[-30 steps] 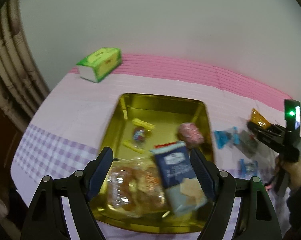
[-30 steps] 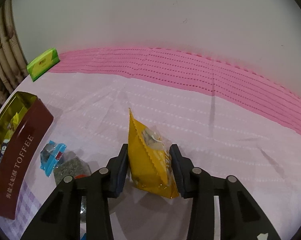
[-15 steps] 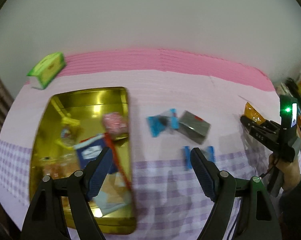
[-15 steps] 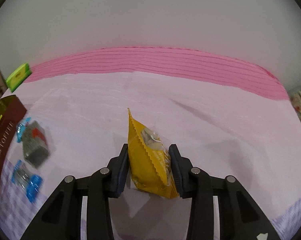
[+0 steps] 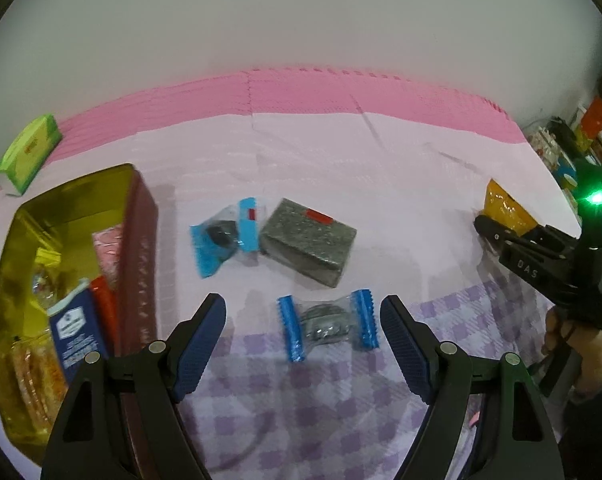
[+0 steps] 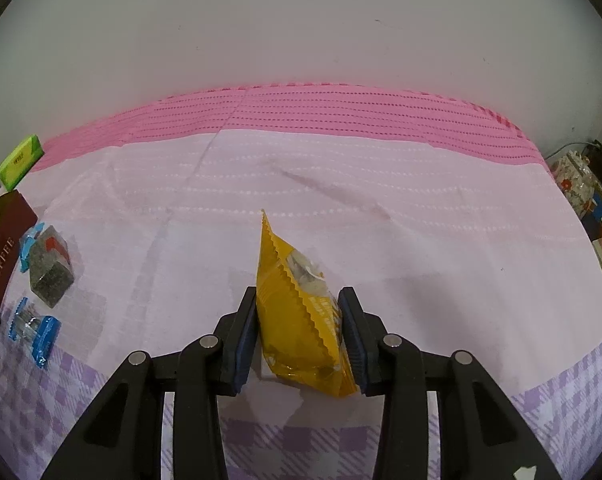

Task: Organize snacks
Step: 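Grasp the clear blue-ended candy with the left gripper while the right holds the yellow bag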

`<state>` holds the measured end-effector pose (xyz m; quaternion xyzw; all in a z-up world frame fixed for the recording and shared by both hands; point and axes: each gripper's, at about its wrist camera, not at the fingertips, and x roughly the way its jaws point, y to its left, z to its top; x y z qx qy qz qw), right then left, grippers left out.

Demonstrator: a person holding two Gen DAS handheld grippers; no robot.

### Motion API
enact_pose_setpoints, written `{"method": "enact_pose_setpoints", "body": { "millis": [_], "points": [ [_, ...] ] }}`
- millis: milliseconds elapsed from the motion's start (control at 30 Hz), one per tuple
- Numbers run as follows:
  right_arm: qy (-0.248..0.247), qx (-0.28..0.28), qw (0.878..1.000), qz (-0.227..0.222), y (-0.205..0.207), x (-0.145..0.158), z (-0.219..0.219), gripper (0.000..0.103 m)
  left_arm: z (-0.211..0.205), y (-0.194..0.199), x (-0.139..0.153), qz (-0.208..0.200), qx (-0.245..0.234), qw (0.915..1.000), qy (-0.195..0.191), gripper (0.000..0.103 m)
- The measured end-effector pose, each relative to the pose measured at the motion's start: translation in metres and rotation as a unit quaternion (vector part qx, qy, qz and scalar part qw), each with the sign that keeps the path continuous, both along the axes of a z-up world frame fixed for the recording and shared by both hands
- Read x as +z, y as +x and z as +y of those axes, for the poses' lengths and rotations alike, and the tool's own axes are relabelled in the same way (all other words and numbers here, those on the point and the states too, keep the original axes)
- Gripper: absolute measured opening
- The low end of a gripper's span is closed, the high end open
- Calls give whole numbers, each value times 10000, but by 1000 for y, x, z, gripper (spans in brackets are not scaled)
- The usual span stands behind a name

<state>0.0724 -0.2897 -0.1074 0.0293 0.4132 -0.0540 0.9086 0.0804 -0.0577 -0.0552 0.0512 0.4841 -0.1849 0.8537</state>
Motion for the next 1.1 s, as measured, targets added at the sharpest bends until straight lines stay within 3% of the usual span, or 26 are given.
{"method": "enact_pose_setpoints", "body": {
  "millis": [400, 533, 700, 733, 1100],
  "points": [
    [21, 16, 10000, -5, -1, -1, -6, 40, -31, 8, -30, 93, -154, 9993, 323, 79],
    [22, 16, 10000, -5, -1, -1, -6, 40, -32, 6, -35, 4, -188, 9989, 428, 66],
    [20, 16, 10000, -5, 0, -1, -6, 40, -26, 2, -35, -53, -224, 9990, 387, 56],
    [21, 16, 10000, -6, 0, -2, -6, 40, -26, 0, -34, -66, -250, 9989, 382, 49],
    [22, 15, 10000, -6, -1, -2, -6, 41, -14, -16, -30, -55, -277, 9989, 374, 44]
  ]
}}
